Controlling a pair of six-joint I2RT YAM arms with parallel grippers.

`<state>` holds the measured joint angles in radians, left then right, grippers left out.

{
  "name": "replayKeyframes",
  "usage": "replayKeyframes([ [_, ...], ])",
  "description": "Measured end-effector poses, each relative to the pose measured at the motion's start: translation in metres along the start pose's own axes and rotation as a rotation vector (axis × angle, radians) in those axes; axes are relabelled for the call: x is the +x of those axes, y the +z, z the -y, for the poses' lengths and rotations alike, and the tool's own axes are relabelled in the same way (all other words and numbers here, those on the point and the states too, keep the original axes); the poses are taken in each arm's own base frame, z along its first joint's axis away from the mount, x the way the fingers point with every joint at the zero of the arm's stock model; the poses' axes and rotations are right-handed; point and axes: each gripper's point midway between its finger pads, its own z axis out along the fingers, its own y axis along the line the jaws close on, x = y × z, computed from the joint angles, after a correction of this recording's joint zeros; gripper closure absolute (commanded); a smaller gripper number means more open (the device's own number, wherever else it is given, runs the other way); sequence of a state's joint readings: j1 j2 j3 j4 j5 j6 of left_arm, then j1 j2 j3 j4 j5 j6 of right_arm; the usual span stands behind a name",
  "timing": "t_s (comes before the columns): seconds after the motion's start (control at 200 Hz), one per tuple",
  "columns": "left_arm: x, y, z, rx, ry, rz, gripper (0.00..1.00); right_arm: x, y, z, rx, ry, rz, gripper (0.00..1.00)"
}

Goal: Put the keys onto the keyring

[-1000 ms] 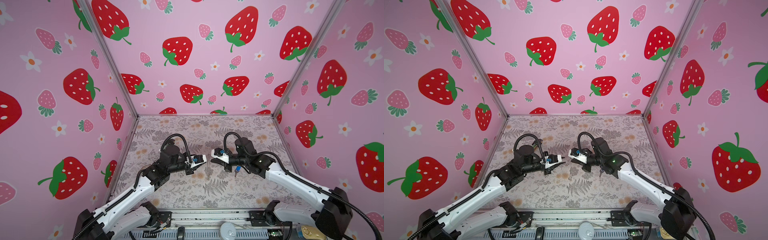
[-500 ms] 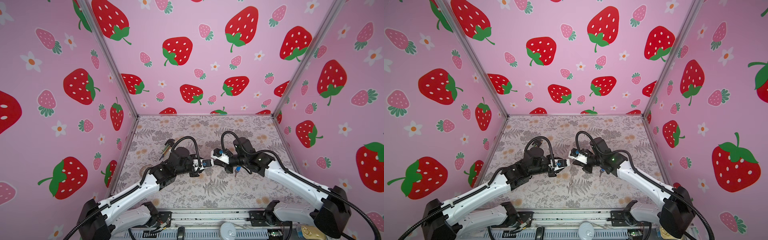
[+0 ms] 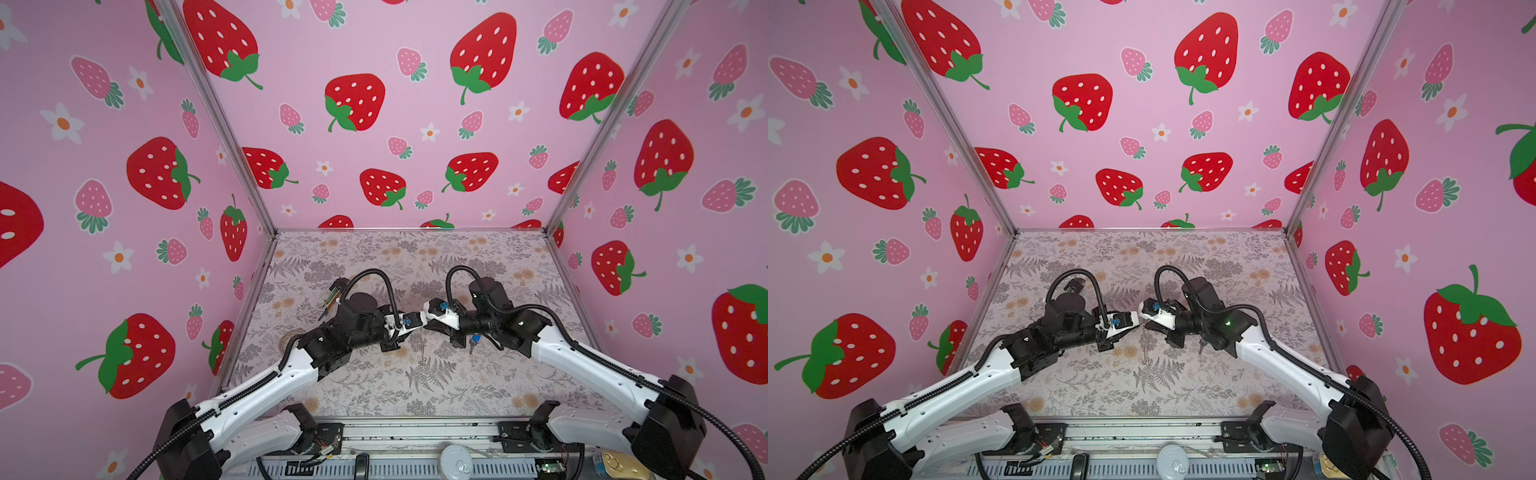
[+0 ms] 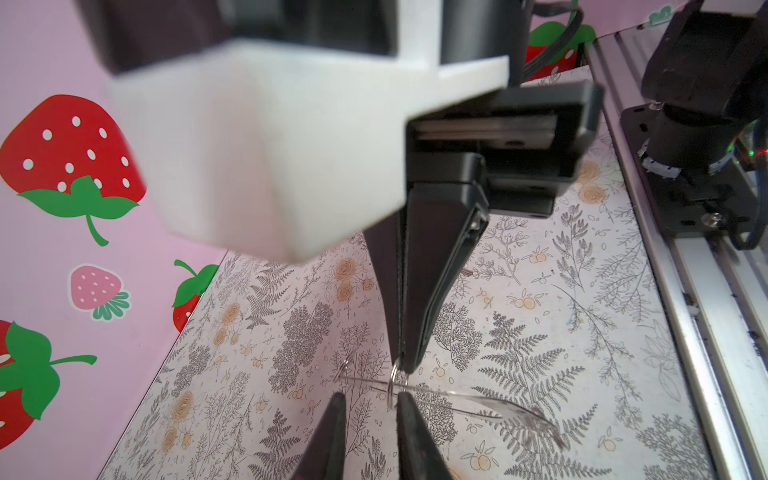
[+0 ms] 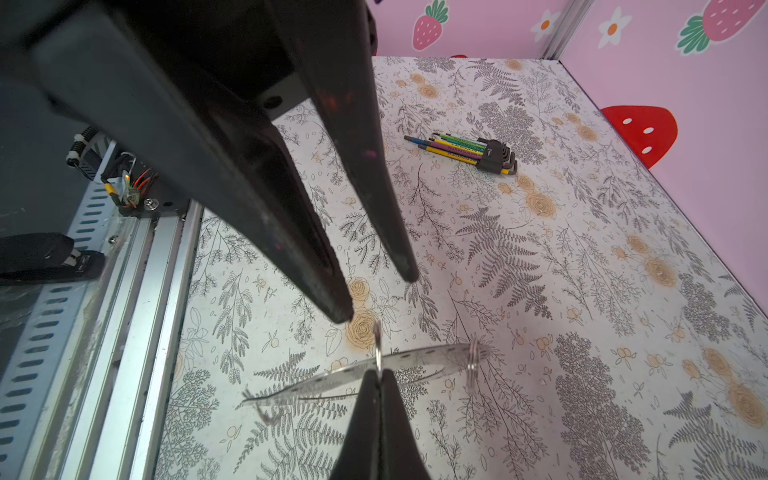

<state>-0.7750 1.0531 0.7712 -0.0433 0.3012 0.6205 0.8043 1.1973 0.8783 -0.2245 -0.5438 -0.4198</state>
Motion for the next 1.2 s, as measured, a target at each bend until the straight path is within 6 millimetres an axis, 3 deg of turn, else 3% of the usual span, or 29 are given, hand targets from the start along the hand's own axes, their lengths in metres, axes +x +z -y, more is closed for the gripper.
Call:
replayKeyframes([
  [0.19, -0.003, 0.0, -0.001, 0.011, -0.056, 0.032, 0.76, -0.001, -0.001, 0.0, 0.013, -0.014, 0.021, 1.0],
  [0.41, 0.012, -0.017, -0.024, -0.049, -0.234, 0.139, 0.77, -0.005, -0.007, -0.003, 0.064, -0.023, 0.116, 1.0],
  [0.655, 0.001, -0.032, -0.017, -0.017, -0.294, 0.269, 0.78, -0.005, -0.005, -0.005, 0.086, -0.01, 0.209, 1.0],
  [0.83, -0.004, -0.033, -0.01, 0.024, -0.315, 0.315, 0.79, -0.022, -0.01, -0.003, 0.095, -0.038, 0.299, 1.0],
  [1.04, -0.009, -0.034, -0.008, 0.047, -0.336, 0.354, 0.79, -0.021, -0.01, -0.009, 0.089, -0.043, 0.361, 1.0],
  [1.201, -0.013, -0.035, -0.007, 0.063, -0.343, 0.376, 0.79, -0.033, -0.015, -0.008, 0.099, -0.062, 0.411, 1.0],
])
